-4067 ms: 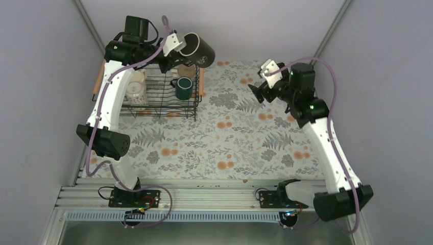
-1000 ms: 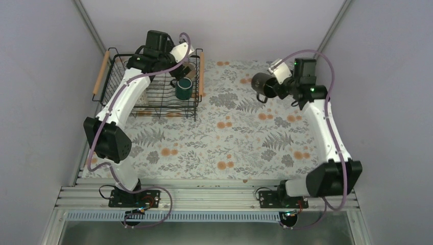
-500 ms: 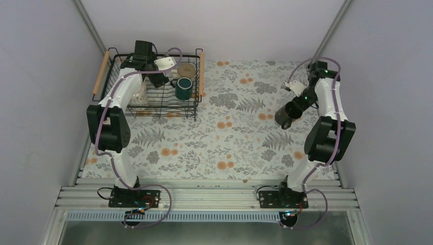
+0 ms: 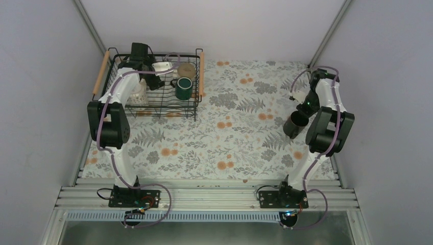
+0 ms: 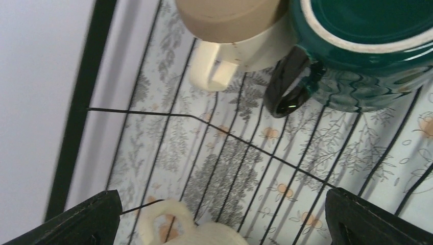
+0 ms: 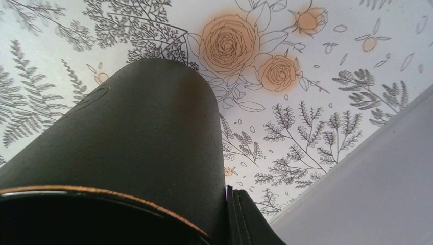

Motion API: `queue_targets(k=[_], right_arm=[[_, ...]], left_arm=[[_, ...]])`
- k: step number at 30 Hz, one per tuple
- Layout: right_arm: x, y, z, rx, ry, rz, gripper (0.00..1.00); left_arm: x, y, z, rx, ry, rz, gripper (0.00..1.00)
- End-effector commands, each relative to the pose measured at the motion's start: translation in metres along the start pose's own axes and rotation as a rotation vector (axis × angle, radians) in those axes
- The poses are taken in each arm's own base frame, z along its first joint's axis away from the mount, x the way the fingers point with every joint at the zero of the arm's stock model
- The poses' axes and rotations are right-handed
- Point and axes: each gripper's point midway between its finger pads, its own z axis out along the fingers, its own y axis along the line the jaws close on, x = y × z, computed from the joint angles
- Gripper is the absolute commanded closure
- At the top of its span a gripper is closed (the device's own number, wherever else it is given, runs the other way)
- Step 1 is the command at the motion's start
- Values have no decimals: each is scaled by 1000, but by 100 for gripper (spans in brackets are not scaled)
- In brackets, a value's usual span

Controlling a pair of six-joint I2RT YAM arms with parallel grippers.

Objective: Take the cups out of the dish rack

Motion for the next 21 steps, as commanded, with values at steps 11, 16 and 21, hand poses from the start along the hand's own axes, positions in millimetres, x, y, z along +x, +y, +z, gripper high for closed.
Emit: queue_targets(k=[11, 16, 21], right_arm=[[8, -2, 11, -20, 45, 43, 87], [3, -6, 1, -2, 13, 49, 65], [-1, -9, -33, 57, -59, 43, 48]], left_arm=[[-2, -20, 23, 181, -134, 33, 0], [-11, -25, 31, 217, -191, 41, 0], [-18, -27, 42, 246, -220, 69, 0]])
